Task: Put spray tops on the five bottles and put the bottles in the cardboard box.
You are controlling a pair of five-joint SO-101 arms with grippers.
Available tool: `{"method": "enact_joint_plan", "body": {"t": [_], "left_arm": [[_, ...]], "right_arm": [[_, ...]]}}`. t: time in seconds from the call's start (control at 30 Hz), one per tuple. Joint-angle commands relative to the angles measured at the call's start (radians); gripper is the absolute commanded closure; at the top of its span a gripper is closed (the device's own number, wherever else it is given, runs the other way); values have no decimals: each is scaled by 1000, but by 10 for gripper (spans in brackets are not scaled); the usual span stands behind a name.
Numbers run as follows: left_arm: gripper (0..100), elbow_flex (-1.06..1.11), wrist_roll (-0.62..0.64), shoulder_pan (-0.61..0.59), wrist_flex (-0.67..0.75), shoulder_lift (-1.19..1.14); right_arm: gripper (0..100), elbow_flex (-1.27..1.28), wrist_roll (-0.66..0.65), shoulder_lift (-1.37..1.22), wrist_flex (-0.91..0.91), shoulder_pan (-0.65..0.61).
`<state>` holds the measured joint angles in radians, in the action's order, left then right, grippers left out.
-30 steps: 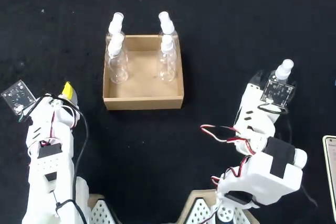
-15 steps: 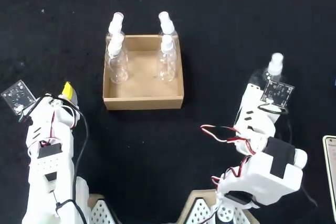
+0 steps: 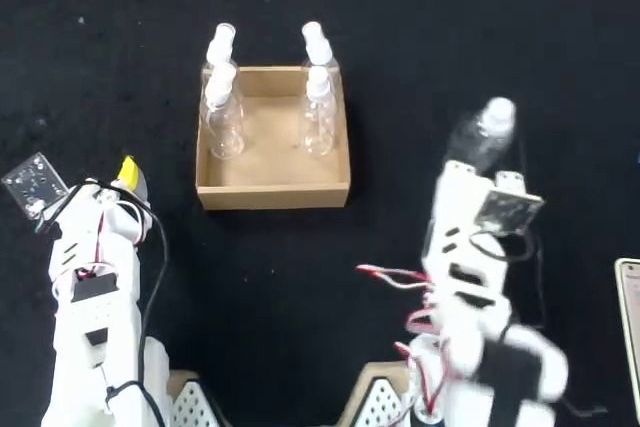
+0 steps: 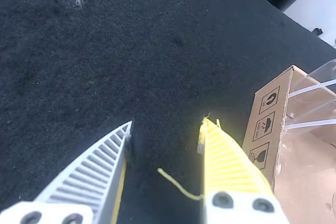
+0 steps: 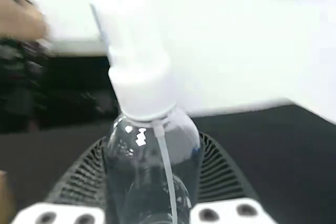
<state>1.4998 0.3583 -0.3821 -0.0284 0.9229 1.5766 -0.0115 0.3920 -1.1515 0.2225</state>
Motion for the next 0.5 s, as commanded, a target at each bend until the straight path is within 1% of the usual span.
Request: {"method": "enact_joint_plan", "body": {"t": [0.0,0.13,0.23,0.33,0.47], "left_arm": [[819,-10,3,-12,20,23],[819,-10,3,-12,20,23],[819,-10,3,-12,20,23],[819,-10,3,-12,20,23],[819,-10,3,-12,20,23]], "right_arm": [[987,-10,-11,274,221,-132],[987,-38,-8,509,512,-253],[984,-36,-14,647,663,-364],[984,-33,-14,739,729,-443],[983,-33,-8,774,743,-532]]}}
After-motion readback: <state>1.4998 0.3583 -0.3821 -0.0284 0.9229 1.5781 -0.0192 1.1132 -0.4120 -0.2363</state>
